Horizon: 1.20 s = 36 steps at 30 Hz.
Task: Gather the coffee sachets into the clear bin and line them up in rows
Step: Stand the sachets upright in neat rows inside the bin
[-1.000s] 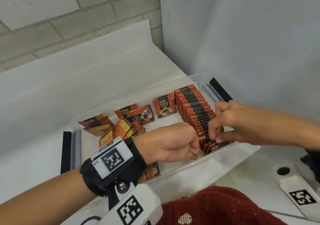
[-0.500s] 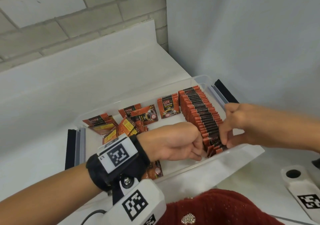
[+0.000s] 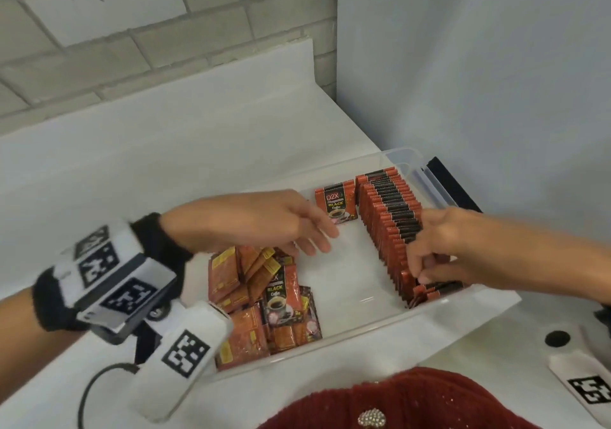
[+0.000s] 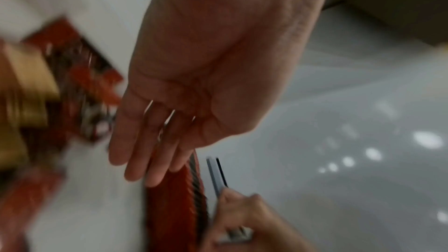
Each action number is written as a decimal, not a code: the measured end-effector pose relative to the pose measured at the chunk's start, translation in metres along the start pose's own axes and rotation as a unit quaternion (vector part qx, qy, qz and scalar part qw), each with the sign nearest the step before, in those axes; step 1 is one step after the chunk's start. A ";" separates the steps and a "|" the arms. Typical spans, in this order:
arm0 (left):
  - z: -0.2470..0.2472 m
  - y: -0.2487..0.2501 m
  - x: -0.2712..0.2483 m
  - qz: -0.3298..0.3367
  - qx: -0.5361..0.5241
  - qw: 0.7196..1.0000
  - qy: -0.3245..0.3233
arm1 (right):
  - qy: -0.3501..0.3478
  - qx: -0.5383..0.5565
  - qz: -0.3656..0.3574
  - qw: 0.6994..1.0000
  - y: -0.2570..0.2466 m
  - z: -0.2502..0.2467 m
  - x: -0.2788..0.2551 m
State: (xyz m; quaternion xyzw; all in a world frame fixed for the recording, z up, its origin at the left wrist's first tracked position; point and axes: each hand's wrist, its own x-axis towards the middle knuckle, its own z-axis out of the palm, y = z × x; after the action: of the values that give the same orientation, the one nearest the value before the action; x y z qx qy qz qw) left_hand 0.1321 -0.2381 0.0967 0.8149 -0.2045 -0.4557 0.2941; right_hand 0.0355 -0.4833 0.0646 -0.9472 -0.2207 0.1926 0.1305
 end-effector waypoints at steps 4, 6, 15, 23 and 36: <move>-0.025 -0.019 -0.013 0.004 0.286 0.958 0.021 | 0.001 -0.017 0.016 1.000 -0.005 -0.005 0.000; -0.029 -0.023 -0.014 0.020 0.341 0.940 0.011 | -0.004 -0.030 0.002 1.000 -0.009 -0.005 0.005; -0.027 -0.042 0.003 -0.037 0.455 0.888 -0.064 | -0.013 0.050 0.010 0.999 -0.029 -0.024 0.016; -0.037 -0.030 -0.006 -0.011 0.458 0.889 0.000 | -0.060 0.096 0.056 0.992 -0.083 -0.041 0.094; -0.045 -0.042 -0.019 -0.041 0.395 0.915 0.068 | -0.060 0.473 0.198 0.856 -0.104 0.001 0.155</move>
State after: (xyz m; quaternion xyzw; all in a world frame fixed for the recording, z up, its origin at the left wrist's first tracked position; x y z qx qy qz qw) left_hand 0.1642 -0.1826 0.0987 0.9015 -0.3137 -0.2927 -0.0573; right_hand 0.1257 -0.3204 0.0504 -0.7814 0.0820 0.3522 0.5086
